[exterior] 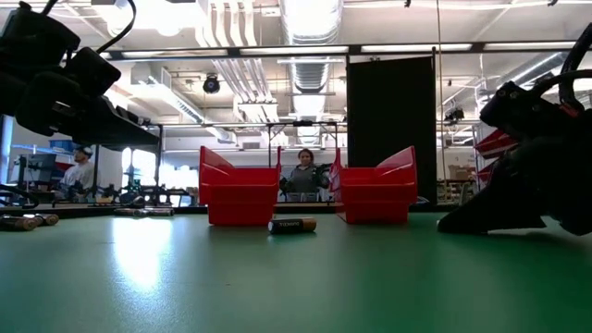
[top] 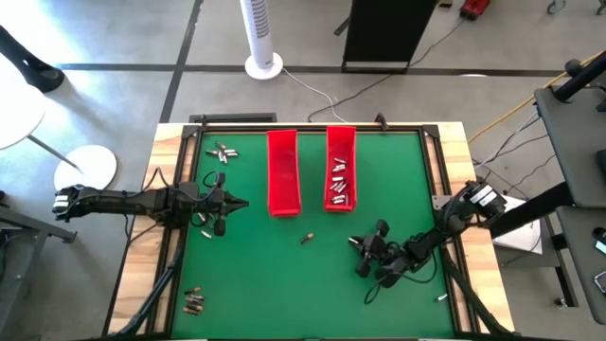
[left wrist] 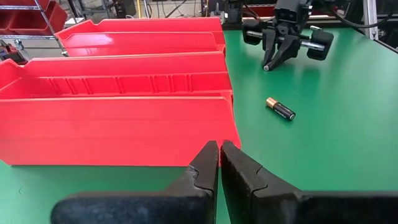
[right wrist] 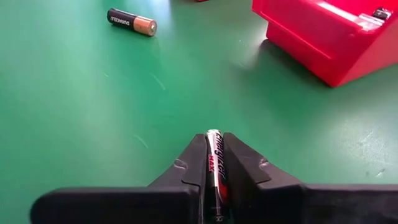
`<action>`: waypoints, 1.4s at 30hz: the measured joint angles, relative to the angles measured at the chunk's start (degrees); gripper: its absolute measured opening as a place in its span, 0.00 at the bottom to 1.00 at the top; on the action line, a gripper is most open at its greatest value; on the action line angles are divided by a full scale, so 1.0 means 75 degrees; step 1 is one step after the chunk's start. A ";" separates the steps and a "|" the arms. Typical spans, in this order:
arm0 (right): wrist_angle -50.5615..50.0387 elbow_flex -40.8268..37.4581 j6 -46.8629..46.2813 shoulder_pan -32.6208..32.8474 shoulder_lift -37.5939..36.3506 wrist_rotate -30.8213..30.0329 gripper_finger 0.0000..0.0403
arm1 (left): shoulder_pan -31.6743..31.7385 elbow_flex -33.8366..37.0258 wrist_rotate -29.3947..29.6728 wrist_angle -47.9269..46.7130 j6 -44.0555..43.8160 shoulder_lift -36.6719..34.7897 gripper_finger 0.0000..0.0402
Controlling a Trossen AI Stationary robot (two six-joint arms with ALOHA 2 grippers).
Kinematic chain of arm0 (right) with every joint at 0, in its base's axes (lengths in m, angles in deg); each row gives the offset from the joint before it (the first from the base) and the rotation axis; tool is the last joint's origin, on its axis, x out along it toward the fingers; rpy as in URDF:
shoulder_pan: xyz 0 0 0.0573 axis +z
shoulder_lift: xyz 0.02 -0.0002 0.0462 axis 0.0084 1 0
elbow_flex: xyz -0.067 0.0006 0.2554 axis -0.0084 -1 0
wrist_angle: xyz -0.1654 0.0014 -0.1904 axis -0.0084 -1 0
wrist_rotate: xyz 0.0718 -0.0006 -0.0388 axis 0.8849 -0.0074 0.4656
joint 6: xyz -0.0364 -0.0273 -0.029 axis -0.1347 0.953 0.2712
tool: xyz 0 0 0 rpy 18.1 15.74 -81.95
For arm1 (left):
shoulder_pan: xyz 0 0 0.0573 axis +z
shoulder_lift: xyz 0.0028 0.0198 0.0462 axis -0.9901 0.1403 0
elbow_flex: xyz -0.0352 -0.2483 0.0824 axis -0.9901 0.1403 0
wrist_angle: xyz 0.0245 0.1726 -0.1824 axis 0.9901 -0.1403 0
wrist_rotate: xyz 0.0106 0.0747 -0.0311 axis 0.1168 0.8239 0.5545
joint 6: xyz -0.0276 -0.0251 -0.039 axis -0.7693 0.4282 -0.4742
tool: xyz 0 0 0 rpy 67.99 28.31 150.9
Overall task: Sort batteries
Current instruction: Put the silver battery into the right red bin
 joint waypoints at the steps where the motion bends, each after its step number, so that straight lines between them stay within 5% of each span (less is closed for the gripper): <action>1: -0.0033 0.0057 0.0089 0.0000 -0.0035 0.0003 0.07 | 0.0000 0.0000 0.0000 0.0000 0.0000 0.0000 0.00; 14: -0.0275 0.1178 0.2941 -0.0882 -0.1252 0.2090 0.06 | 0.0000 0.0003 0.0000 0.0001 0.0000 0.0000 0.00; 19: -0.2760 0.2525 0.3731 -0.1838 -0.1434 0.3230 0.06 | 0.0000 0.0000 -0.0003 0.0000 0.0000 0.0000 0.00; 27: -0.6887 0.4598 0.4398 -0.3284 -0.1218 0.3904 0.07 | 0.0000 0.0000 0.0000 0.0000 0.0000 0.0000 0.00; 42: -0.8187 0.5771 0.5766 -0.5261 -0.0722 0.5247 0.07 | 0.0000 0.0003 0.0000 0.0003 0.0000 0.0000 0.00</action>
